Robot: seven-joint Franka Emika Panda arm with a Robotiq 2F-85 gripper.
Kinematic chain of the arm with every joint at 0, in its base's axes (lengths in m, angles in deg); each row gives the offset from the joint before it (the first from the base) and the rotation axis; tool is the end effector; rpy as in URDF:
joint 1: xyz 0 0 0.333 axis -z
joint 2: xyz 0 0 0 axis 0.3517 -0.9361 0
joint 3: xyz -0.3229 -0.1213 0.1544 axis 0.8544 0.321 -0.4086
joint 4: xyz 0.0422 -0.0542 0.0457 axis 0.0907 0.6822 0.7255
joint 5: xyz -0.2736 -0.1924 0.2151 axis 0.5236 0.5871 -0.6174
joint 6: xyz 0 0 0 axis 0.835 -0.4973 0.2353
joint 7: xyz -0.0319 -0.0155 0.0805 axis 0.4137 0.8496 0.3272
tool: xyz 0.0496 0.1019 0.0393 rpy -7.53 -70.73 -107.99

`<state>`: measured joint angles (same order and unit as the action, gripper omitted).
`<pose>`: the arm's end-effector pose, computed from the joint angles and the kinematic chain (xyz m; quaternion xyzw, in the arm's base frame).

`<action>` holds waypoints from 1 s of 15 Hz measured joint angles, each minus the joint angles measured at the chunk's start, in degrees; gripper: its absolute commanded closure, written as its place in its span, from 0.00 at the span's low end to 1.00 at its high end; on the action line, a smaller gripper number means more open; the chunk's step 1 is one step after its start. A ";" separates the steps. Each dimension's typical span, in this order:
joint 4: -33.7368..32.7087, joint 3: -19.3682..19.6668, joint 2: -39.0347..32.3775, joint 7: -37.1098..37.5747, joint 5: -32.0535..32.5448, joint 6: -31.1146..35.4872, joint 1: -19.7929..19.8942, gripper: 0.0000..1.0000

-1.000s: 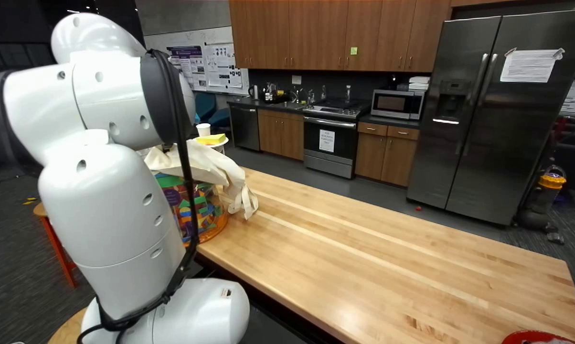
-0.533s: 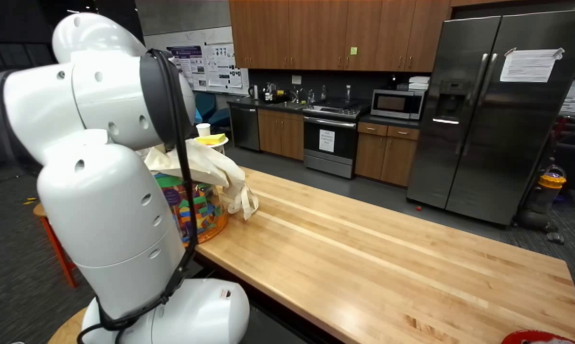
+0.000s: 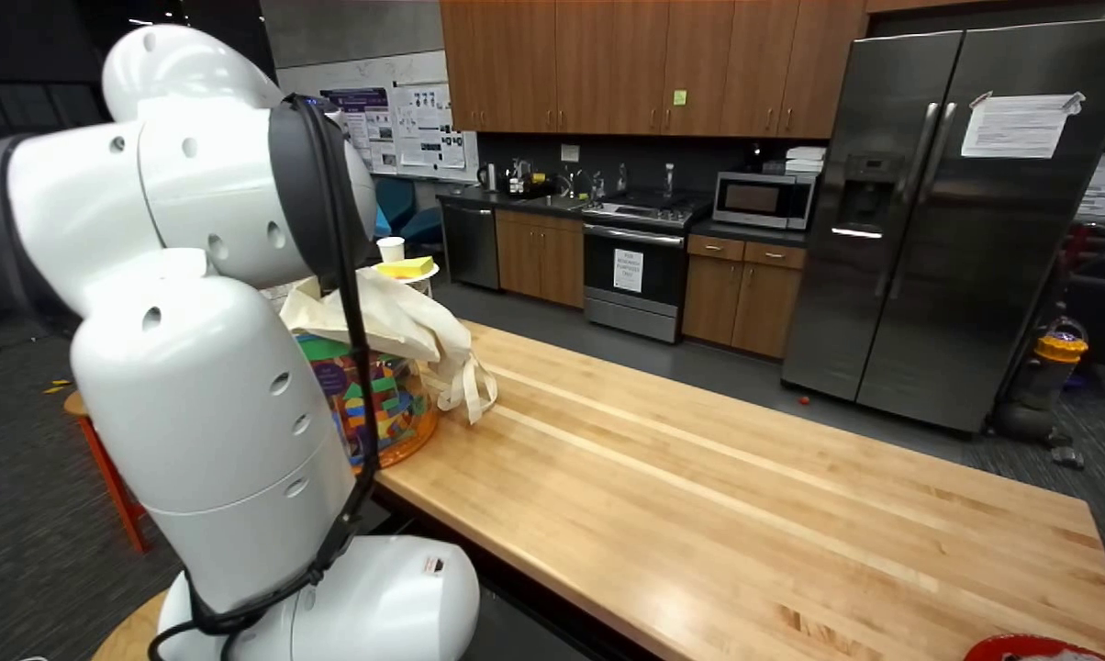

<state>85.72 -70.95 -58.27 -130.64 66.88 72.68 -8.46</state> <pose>0.3667 0.4277 0.6228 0.2300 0.9402 0.2500 0.0256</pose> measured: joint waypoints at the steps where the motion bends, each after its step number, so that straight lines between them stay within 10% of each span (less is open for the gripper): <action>1: 0.00 0.00 0.00 -0.02 0.00 0.00 0.00 0.40; 2: 0.00 0.00 0.00 -0.04 0.00 0.00 0.00 0.40; 3: 0.00 0.00 0.00 -0.05 0.00 0.00 0.01 0.15; 4: 0.00 0.00 0.00 -0.06 0.00 0.00 0.01 0.51; 5: 0.01 -0.04 -0.03 0.01 0.00 0.00 0.06 0.62; 11: 0.07 -0.10 -0.24 -0.01 0.00 -0.02 0.80 1.00; 15: 0.07 -0.10 -0.42 -0.10 0.00 -0.29 1.40 0.99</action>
<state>85.79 -71.05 -58.69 -130.74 66.88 72.39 -7.06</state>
